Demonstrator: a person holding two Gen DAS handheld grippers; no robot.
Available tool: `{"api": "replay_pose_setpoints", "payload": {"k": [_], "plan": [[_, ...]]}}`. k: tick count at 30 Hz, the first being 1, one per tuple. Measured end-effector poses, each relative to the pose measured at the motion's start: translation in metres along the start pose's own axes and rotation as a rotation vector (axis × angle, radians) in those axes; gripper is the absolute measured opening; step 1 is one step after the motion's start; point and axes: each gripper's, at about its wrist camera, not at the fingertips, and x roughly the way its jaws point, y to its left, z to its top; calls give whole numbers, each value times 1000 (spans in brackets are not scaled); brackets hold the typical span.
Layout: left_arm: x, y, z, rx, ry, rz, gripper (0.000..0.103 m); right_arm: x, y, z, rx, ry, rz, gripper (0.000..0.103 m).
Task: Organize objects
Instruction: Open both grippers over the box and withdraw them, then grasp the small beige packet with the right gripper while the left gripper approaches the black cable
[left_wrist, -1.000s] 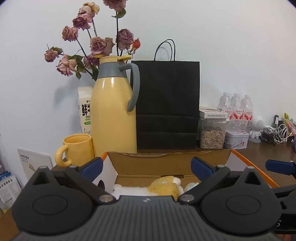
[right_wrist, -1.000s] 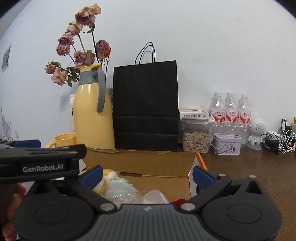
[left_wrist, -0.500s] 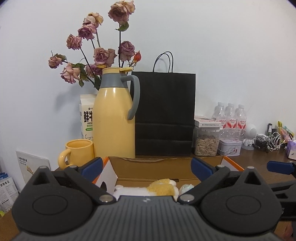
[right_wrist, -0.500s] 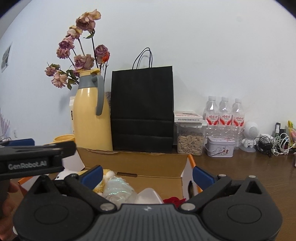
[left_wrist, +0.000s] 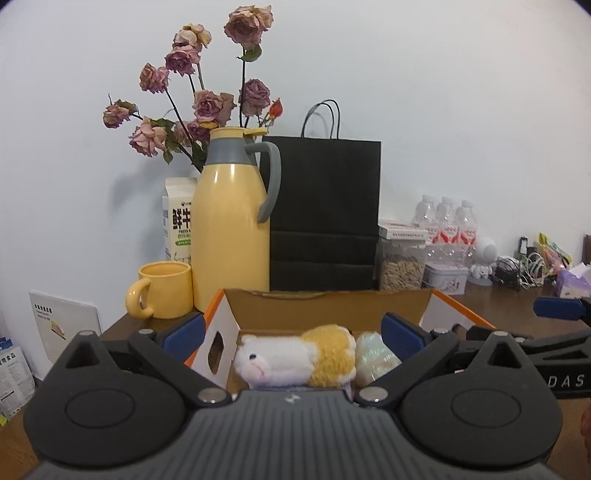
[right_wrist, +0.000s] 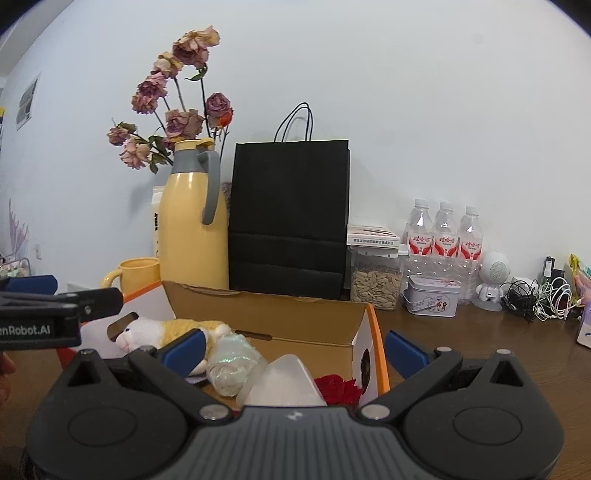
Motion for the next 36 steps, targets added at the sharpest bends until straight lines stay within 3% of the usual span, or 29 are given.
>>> {"api": "replay_pose_setpoints", "payload": {"k": [6, 18, 36], "plan": [[-10, 1, -9, 23, 10, -12, 103, -9, 1, -10, -26, 15, 1, 103], [-33, 18, -17, -30, 45, 27, 103, -35, -11, -25, 6, 39, -23, 103], [-90, 43, -32, -1, 113, 46, 103, -83, -9, -70, -32, 227, 41, 103]]}}
